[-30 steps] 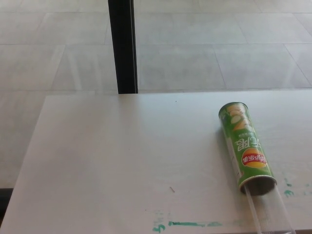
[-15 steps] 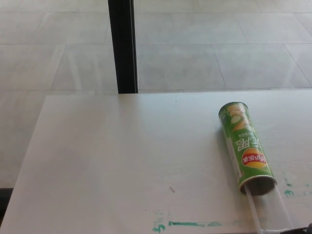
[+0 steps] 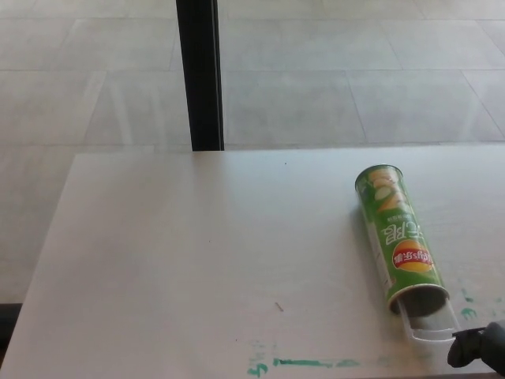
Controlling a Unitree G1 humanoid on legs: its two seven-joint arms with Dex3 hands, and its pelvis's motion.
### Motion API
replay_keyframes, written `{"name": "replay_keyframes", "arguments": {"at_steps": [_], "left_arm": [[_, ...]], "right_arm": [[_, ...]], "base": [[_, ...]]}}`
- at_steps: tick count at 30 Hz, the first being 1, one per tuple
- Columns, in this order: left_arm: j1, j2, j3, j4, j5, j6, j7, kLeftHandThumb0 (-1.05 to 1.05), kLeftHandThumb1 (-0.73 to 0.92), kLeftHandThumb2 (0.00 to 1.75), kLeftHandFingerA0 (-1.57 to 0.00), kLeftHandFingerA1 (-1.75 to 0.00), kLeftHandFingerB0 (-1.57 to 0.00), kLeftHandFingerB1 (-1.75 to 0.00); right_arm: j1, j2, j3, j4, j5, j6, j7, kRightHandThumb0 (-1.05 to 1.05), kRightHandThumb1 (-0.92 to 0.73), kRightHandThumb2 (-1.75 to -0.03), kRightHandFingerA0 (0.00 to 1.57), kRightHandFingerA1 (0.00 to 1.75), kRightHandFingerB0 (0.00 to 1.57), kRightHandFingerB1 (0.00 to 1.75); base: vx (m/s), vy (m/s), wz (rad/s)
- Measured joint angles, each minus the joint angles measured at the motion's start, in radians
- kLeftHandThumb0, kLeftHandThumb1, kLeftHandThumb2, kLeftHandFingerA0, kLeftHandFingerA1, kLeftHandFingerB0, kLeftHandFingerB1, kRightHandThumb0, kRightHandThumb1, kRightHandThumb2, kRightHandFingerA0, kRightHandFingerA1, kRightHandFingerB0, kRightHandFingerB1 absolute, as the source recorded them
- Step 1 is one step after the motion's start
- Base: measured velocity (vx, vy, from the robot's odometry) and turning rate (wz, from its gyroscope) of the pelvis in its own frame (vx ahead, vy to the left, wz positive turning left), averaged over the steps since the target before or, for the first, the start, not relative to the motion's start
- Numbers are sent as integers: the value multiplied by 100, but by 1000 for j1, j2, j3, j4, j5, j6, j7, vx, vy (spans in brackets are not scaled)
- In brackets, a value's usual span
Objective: Use the right hand as a fist to push the chips tray inside its container kept in the middle of the desk
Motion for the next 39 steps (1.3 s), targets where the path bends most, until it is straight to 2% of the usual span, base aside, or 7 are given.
{"name": "replay_keyframes", "arguments": {"at_steps": [5,14,16,20,31,32,39], "left_arm": [[2,4,-8,0,0,-2,-2,-75,86,66,-57,-68,-35,-40],[2,15,-14,0,0,-11,-2,-77,69,106,-56,-71,-36,-55],[3,17,-16,0,0,-14,-2,-73,86,65,-57,-64,-36,-41],[3,18,-17,0,0,-14,-2,-72,69,106,-52,-69,-34,-55],[8,22,-28,0,0,-20,-2,-74,87,66,-55,-61,-37,-42],[7,22,-29,1,0,-20,-2,-74,68,106,-48,-67,-29,-54],[8,22,-28,1,0,-22,-3,-73,86,65,-56,-63,-37,-41]], "right_arm": [[-17,30,4,18,-44,12,-19,-58,-71,-62,81,117,45,43],[-88,90,36,85,-89,20,-34,-59,-73,-62,79,97,44,41],[-104,103,43,99,-96,24,-34,-58,-71,-61,80,107,44,42],[-135,131,50,137,-103,28,-37,-56,-70,-61,80,97,46,42],[-211,180,53,249,-106,31,-75,-55,-71,-61,79,81,44,41],[-220,182,54,263,-106,30,-77,-55,-71,-61,81,88,43,41],[-247,191,55,324,-103,20,-99,-57,-69,-62,78,87,43,42]], "base": [[0,0,0],[0,0,0],[0,0,0],[0,0,0],[0,0,0],[0,0,0],[0,0,0]]}}
